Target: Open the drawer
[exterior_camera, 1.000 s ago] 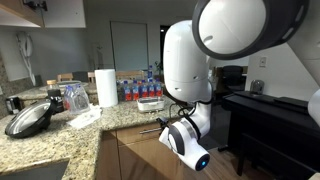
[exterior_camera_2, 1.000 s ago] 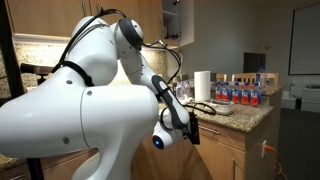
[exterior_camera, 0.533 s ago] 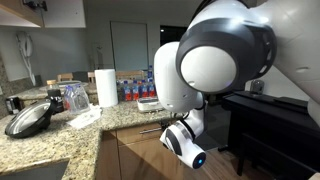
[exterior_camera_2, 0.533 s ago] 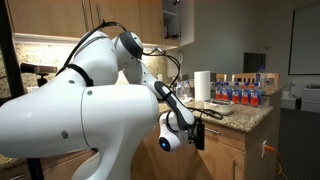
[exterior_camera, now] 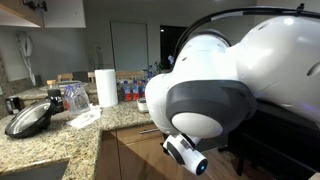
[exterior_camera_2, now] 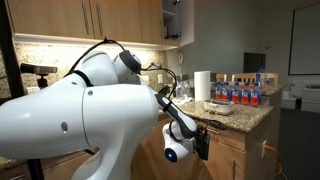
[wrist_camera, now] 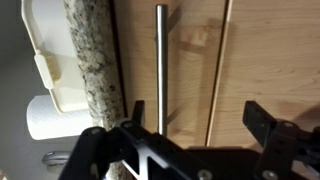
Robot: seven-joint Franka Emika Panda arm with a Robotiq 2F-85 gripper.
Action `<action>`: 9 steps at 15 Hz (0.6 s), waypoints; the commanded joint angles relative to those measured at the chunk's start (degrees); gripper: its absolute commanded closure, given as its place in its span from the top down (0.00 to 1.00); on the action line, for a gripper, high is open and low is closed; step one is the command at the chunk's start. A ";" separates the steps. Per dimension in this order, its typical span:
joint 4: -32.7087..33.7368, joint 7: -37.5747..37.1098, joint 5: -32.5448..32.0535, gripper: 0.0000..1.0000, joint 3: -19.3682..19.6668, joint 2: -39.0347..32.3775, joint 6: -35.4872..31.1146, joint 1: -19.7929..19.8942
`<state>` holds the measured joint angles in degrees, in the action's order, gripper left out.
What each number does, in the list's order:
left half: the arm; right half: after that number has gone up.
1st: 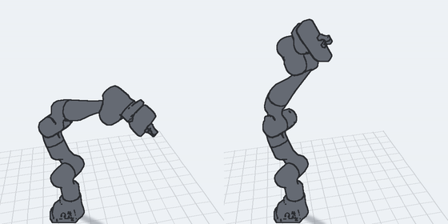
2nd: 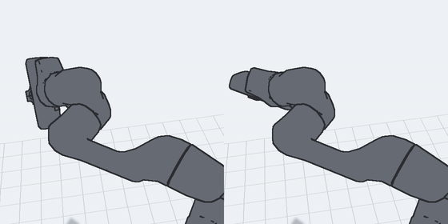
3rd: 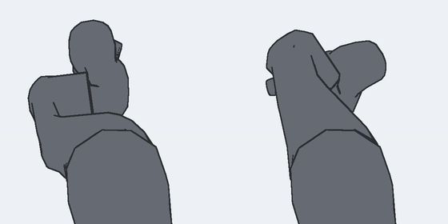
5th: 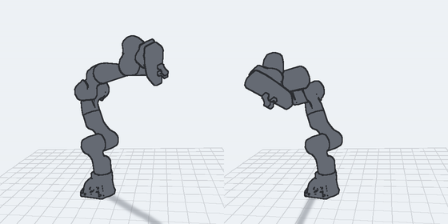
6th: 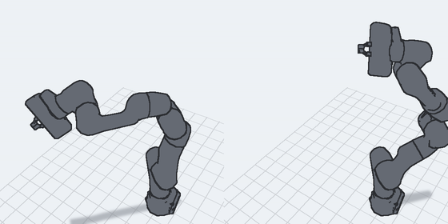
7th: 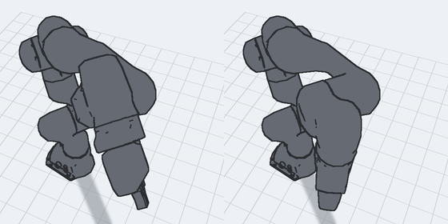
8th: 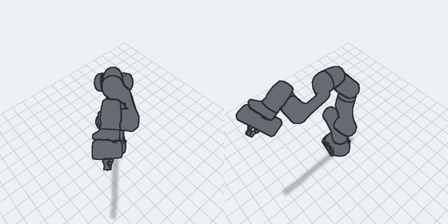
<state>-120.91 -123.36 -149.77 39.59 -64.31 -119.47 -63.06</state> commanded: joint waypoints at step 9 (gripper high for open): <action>9.06 -0.30 0.00 1.00 3.78 -7.99 -5.28 1.88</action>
<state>-113.72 -123.40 -149.77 42.95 -69.92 -122.22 -61.46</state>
